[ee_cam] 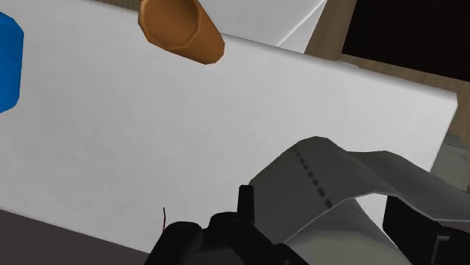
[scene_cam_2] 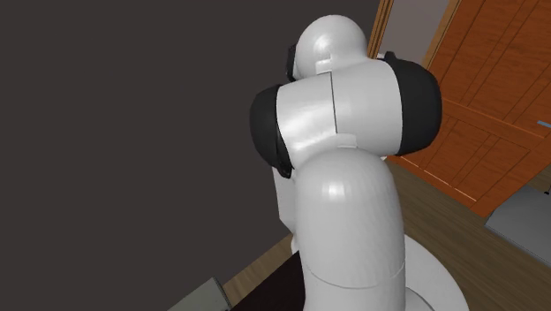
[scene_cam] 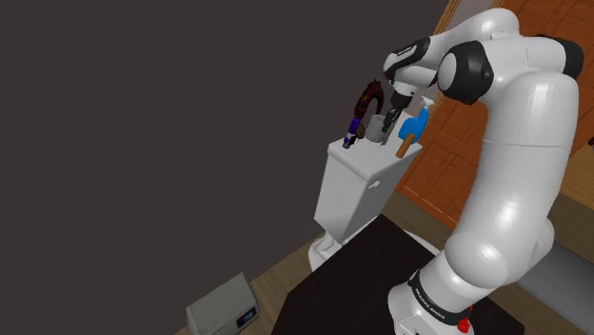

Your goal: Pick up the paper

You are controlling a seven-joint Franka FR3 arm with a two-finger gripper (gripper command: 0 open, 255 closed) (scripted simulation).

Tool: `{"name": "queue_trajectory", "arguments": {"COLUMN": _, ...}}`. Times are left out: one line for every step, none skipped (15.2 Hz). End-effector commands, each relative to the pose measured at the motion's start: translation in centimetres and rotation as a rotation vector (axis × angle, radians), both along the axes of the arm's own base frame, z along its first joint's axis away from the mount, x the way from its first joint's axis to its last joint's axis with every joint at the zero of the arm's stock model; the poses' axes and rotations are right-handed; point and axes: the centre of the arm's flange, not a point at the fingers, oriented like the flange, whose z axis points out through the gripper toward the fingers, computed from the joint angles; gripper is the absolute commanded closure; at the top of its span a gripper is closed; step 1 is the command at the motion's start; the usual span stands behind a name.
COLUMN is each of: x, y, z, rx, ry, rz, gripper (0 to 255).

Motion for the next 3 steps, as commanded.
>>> {"name": "queue_trajectory", "arguments": {"x": -0.07, "y": 0.06, "z": 0.99, "rx": 0.0, "ry": 0.0, "rz": 0.0, "gripper": 255}}
{"name": "queue_trajectory", "arguments": {"x": -0.07, "y": 0.06, "z": 1.07, "rx": 0.0, "ry": 0.0, "rz": 0.0, "gripper": 255}}
{"name": "queue_trajectory", "arguments": {"x": -0.07, "y": 0.06, "z": 1.07, "rx": 0.0, "ry": 0.0, "rz": 0.0, "gripper": 255}}
